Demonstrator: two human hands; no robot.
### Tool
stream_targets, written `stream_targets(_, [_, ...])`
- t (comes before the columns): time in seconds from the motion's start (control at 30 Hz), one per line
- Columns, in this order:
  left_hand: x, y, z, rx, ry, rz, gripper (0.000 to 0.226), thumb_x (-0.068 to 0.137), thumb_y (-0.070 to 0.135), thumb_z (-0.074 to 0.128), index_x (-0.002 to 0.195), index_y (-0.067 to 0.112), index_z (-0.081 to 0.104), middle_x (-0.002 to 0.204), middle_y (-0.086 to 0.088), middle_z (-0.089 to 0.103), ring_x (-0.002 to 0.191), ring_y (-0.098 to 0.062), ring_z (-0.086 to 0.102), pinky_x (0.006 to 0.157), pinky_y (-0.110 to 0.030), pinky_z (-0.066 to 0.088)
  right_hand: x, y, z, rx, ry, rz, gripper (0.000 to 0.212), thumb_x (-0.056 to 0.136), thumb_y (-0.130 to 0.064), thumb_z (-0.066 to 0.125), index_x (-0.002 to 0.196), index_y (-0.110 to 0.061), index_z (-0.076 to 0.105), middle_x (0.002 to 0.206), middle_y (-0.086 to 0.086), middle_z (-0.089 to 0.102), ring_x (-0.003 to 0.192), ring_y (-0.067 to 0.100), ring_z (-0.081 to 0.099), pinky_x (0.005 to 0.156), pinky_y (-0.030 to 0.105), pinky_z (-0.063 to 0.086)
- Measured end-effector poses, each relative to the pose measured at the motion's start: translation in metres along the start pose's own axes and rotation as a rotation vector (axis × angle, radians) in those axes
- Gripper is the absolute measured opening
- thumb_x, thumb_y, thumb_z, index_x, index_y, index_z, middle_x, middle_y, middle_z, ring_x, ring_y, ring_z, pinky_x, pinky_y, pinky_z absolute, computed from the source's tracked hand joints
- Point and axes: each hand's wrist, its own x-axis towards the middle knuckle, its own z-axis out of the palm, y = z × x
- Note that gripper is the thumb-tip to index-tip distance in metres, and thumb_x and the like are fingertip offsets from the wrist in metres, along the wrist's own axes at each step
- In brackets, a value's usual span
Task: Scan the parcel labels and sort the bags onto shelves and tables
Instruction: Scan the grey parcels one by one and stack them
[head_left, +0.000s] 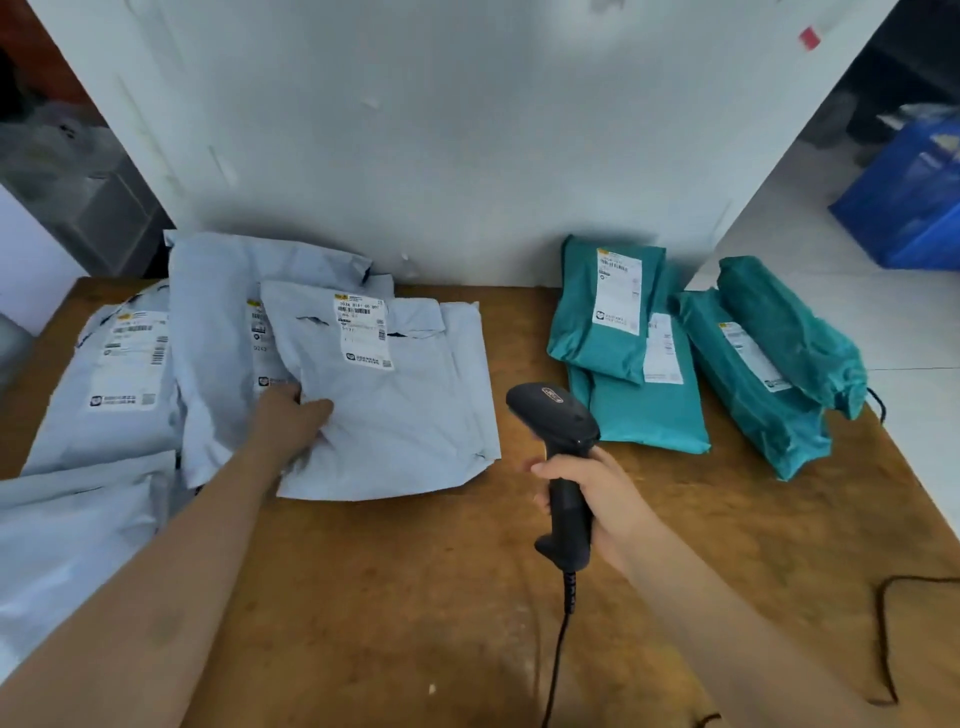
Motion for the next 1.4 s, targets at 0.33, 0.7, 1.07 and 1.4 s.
stream_targets(0.33, [-0.147, -0.103, 0.026, -0.203, -0.303, -0.362, 0.008, 0.088, 0.016, 0.064, 0.085, 0.009, 0.062, 0.097, -0.013, 0.070, 0.074, -0.022, 0.067, 0.064, -0.036, 0.057, -0.018, 0.030, 0.042, -0.083, -0.094, 0.123, 0.008, 0.086, -0.005, 0.064, 0.091, -0.009, 0.060, 0.072, 0.011, 0.068, 0.044, 0.019, 0.048, 0.046, 0.026, 0.041])
stream_targets(0.7, [-0.140, -0.125, 0.020, -0.187, -0.297, -0.309, 0.022, 0.088, 0.028, 0.065, 0.100, 0.012, 0.057, 0.095, -0.007, 0.069, 0.071, -0.019, 0.066, 0.055, -0.026, 0.052, -0.016, 0.060, 0.091, -0.288, -0.009, 0.189, 0.006, 0.082, -0.002, 0.063, 0.079, -0.005, 0.058, 0.055, 0.007, 0.058, 0.042, 0.019, 0.045, 0.045, 0.025, 0.040])
stream_targets(1.07, [-0.136, -0.127, 0.023, -0.378, -0.295, -0.353, 0.022, 0.087, 0.017, 0.066, 0.106, 0.016, 0.054, 0.096, 0.004, 0.065, 0.084, -0.013, 0.064, 0.066, -0.030, 0.054, -0.006, 0.061, 0.108, -0.393, -0.008, 0.179, 0.003, 0.081, -0.003, 0.060, 0.080, -0.003, 0.057, 0.057, 0.009, 0.053, 0.043, 0.019, 0.045, 0.045, 0.025, 0.041])
stream_targets(1.4, [-0.143, -0.109, 0.024, -0.440, -0.183, -0.198, 0.018, 0.091, 0.003, 0.055, 0.103, 0.017, 0.058, 0.095, 0.007, 0.067, 0.084, -0.010, 0.065, 0.062, -0.013, 0.053, -0.016, 0.059, 0.103, -0.320, 0.009, 0.151, 0.005, 0.083, -0.001, 0.062, 0.082, -0.005, 0.059, 0.057, 0.008, 0.054, 0.043, 0.018, 0.045, 0.046, 0.026, 0.041])
